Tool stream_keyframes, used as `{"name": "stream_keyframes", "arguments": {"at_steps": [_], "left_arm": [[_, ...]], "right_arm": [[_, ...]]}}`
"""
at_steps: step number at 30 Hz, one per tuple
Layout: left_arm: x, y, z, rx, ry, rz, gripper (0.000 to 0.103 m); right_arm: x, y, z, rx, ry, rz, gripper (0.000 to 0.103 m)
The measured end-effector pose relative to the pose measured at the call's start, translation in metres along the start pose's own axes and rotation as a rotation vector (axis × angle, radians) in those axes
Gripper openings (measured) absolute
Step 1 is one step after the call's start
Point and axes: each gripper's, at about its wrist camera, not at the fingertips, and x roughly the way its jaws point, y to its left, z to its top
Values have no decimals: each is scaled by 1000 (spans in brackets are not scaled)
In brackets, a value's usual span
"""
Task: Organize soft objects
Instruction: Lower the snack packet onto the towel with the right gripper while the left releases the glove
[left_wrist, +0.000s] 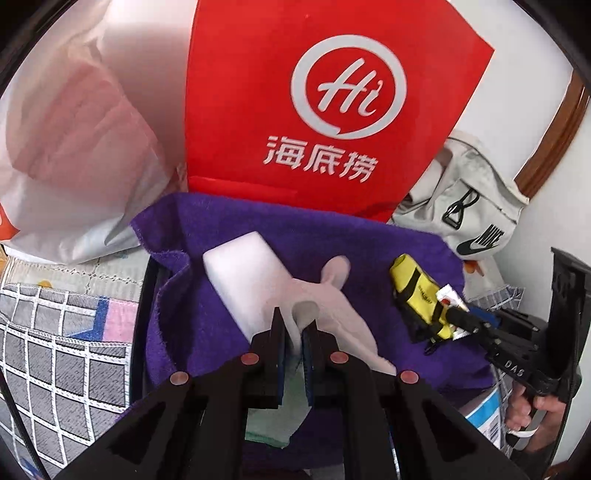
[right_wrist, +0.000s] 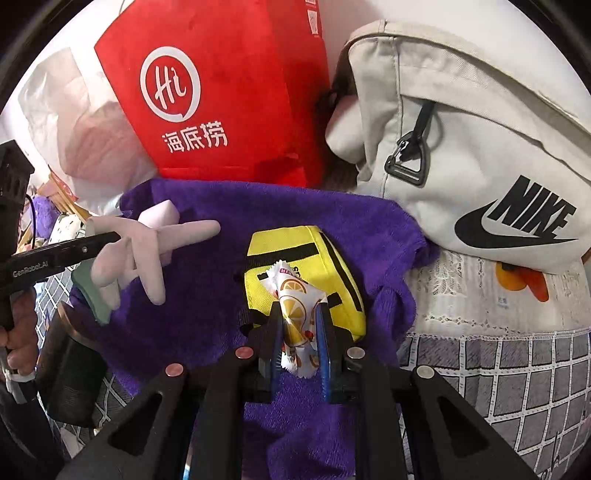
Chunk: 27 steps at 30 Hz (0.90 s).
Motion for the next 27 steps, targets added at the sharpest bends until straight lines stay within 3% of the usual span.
{"name": "stream_keyframes", "arguments": {"at_steps": [7,10,14,17,21,27], "left_arm": [[6,3,-2,4,45,10,11],[3,1,-2,21,50,44,24],[3,6,-2,17,73,68,31],[1,7,-3,24,80,101,47],[-7,9,-6,19,66,131,54],[-30,13,-14,-3,32,183,58]], "right_arm": [[8,2,-3,-7,3,2,27],[6,7,-3,-22,-7,2,31],[5,9,-4,-36,-15,-7,35],[1,7,-4,-30,-20,3,50],[-3,8,-3,-16,-29,12,73],[-16,16,-2,-28,-54,-13,75]]}}
